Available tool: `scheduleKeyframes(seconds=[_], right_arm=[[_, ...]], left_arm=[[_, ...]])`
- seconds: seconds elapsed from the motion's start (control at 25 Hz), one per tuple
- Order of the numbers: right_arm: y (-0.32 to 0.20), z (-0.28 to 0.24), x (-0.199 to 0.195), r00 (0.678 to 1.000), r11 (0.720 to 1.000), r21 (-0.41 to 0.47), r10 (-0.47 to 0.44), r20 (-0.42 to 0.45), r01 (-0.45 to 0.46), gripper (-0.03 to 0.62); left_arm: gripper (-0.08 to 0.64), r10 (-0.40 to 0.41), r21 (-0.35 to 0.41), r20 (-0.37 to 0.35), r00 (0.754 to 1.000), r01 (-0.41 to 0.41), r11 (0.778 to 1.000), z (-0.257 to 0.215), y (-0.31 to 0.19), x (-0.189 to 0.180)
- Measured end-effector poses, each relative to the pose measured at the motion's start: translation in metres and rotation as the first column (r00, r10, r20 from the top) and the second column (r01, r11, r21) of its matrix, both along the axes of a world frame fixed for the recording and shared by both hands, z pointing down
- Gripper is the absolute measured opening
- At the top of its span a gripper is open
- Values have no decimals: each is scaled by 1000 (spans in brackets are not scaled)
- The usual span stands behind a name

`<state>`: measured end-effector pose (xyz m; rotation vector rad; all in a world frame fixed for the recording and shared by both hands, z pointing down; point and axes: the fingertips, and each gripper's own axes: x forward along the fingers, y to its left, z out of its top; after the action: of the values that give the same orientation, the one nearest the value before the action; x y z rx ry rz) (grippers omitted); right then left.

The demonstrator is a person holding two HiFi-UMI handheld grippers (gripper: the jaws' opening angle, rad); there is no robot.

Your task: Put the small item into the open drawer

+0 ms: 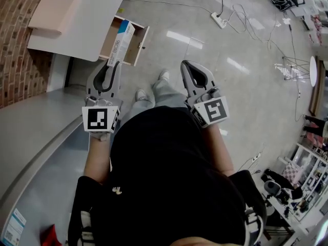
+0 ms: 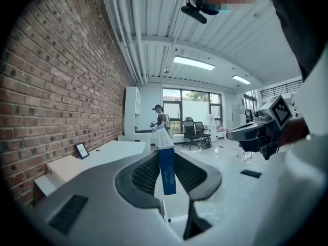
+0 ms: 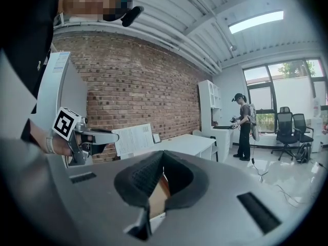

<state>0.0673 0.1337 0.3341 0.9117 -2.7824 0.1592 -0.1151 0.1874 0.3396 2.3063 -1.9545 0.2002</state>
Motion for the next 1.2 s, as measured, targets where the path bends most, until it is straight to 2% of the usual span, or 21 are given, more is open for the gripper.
scheduleKeyframes(seconds=[0.16,0.4,0.8,1.04,1.2], right_arm=[[-28,0,-6,1000,1000,-12,-14,10,14,11],[-81,8,-9,995,995,-19,-95,5,95,11],[-153,8,-19,974,973,-43,-225,35,226,11],[-172,20,-21,967,964,-73,-255,21,256,11],[-176,25,-27,969,965,-92,-245,14,245,12]], left_arm=[[91,-28,-23,-4,1000,27,999,7,-20,-4],[91,-99,-59,-10,995,98,993,16,-60,-5],[91,-213,-155,58,975,220,963,33,-108,1],[91,-223,-245,79,972,235,940,62,-128,2],[91,-195,-301,43,980,199,933,86,-140,-1]])
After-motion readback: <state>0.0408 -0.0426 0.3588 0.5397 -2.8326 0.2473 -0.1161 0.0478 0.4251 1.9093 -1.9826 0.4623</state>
